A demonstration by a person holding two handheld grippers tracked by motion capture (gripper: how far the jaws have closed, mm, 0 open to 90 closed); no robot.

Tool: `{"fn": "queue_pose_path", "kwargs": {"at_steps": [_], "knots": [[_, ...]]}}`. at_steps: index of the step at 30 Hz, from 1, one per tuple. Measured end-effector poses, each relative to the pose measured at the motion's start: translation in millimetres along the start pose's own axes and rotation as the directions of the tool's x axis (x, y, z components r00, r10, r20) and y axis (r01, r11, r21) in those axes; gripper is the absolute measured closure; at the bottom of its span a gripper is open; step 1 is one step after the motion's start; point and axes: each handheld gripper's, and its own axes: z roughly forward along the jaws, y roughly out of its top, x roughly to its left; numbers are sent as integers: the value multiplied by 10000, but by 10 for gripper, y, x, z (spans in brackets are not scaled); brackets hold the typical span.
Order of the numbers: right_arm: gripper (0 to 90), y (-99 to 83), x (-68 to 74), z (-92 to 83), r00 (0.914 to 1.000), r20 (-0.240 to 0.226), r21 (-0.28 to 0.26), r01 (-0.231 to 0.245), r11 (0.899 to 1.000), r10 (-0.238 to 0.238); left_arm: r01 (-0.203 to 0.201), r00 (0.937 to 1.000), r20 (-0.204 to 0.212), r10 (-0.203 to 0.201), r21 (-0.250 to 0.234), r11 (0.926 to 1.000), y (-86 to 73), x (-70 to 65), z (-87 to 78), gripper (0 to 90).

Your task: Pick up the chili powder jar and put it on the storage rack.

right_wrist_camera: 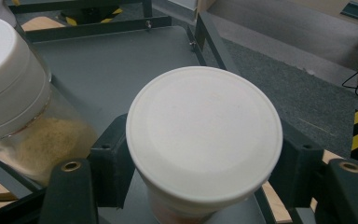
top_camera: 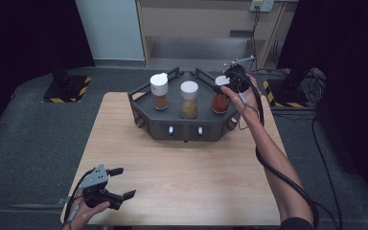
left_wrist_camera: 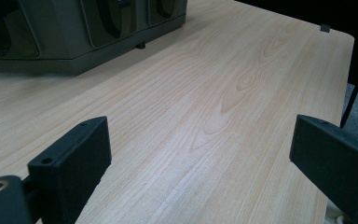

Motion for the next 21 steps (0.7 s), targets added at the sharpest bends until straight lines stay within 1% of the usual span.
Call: {"fn": "queue_pose_path", "kwargs": {"at_steps": [2,5,8,11,14,15,16,17,19,21], "knots": [[337,11,-3,32,10000,-34,35,-42,10000,42,16,10000,4,-16,-1,10000,-2,3,2,43],[337,-5,-10,50,9999,-79,-57,-116,9999,116,9,10000,-3,-9,4,10000,-1,1,0,43],[336,-20,-11,49,9999,-100,-108,-47,9999,46,27,10000,6,-27,11,10000,-2,7,5,43],[332,-44,-45,52,9995,-149,-170,-287,9994,284,15,10000,6,-15,20,10000,-1,4,9,43],[322,-66,-71,53,9992,-175,-239,-361,9991,357,-10,10000,-5,10,44,10000,4,-1,8,43],[288,-84,-92,50,9990,-204,-317,-405,9987,399,-9,10000,-11,9,41,10000,4,-2,7,43],[265,-73,-113,50,9983,-306,-218,-503,9985,496,2,10000,-9,-2,34,10000,2,0,7,43],[265,-73,-113,50,9983,-306,-218,-503,9985,496,0,10000,-11,0,35,10000,2,0,7,43],[216,-104,-75,6,9990,-120,-425,-430,9982,425,-8,10000,-4,8,33,10000,3,-1,6,43],[167,-114,-94,-68,9981,-273,-567,-569,9968,554,-19,10000,6,19,40,10000,4,0,7,43]]}}
